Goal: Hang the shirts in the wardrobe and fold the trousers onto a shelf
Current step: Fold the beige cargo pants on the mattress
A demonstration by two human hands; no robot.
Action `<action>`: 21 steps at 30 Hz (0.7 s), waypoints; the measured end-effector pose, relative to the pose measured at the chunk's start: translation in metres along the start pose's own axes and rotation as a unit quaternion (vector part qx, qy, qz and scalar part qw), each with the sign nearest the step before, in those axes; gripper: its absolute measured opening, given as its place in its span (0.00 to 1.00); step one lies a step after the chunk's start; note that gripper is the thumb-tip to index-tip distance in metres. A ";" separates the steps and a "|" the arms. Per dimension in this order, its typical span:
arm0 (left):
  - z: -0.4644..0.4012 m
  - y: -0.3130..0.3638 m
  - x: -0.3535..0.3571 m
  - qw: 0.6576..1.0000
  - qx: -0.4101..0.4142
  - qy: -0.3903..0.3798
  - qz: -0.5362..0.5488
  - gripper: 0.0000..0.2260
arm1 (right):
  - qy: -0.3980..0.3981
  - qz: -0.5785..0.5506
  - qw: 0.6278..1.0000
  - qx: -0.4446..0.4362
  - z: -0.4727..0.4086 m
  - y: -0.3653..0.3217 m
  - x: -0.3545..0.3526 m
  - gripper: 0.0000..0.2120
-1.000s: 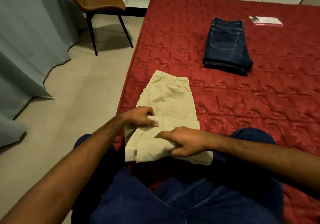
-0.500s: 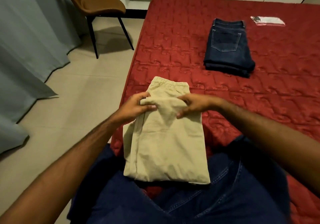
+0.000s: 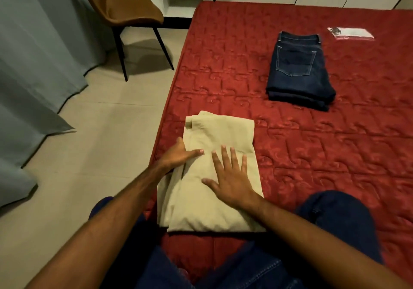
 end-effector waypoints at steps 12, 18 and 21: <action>0.050 0.140 0.042 0.957 0.157 -0.151 0.189 0.31 | -0.112 -0.619 0.767 0.122 -0.017 0.015 -0.096 0.32; 0.080 0.208 0.054 0.927 0.193 -0.286 0.146 0.16 | -0.080 -0.762 0.605 0.218 -0.007 0.073 -0.119 0.11; 0.059 0.206 0.002 0.937 0.327 -0.023 0.118 0.16 | -0.063 -0.791 0.579 0.189 -0.006 0.104 -0.148 0.07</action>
Point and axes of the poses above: each hand's wrist, its own z-axis away from the middle knuckle, its own x-axis out of the palm, y = z × x, the point moved 7 cm from there along -z, towards the middle knuckle, and after that the axes turned 12 degrees about x, right-handed, at the moved point
